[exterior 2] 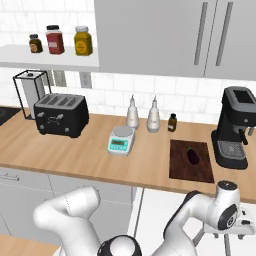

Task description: Place the appropriate cutting tool for cutting the eggplant skin on the cutting board.

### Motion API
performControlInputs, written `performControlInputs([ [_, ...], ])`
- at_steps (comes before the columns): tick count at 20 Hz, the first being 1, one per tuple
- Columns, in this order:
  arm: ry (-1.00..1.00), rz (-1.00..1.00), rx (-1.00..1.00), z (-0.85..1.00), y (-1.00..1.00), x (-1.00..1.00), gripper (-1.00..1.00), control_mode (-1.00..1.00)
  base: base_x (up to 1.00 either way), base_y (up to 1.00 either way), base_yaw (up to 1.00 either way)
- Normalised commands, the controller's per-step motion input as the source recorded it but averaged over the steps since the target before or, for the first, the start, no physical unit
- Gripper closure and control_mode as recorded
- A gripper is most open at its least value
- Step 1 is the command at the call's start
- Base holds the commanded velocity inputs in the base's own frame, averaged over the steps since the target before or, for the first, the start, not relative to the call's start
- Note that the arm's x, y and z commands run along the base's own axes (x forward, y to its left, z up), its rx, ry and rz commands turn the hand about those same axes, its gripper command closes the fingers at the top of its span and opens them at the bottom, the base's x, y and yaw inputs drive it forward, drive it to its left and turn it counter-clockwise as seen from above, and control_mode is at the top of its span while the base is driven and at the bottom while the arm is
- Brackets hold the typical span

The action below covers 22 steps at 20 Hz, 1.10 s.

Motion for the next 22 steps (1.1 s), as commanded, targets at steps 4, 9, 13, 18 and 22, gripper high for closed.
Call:
performControlInputs([
  [4, 0.05, -0.11, -0.05, 0.02, -0.04, 0.12, -1.0, -1.0, 0.0, 0.0, 0.0],
  [9, 0.02, -0.01, 0.0, 0.0, -0.06, 0.05, -1.0, -1.0, 0.0, 0.0, 0.0],
  [13, 0.04, 0.0, 0.0, 0.0, -0.38, 0.11, -1.0, -1.0, 0.0, 0.0, 0.0],
  [18, 0.04, 0.0, 0.0, -0.04, -0.21, 0.08, -1.0, -1.0, 0.0, 0.0, 0.0],
  [22, 0.03, 0.0, 0.0, -0.09, 0.0, 0.17, -1.0, -1.0, 0.0, 0.0, 0.0],
])
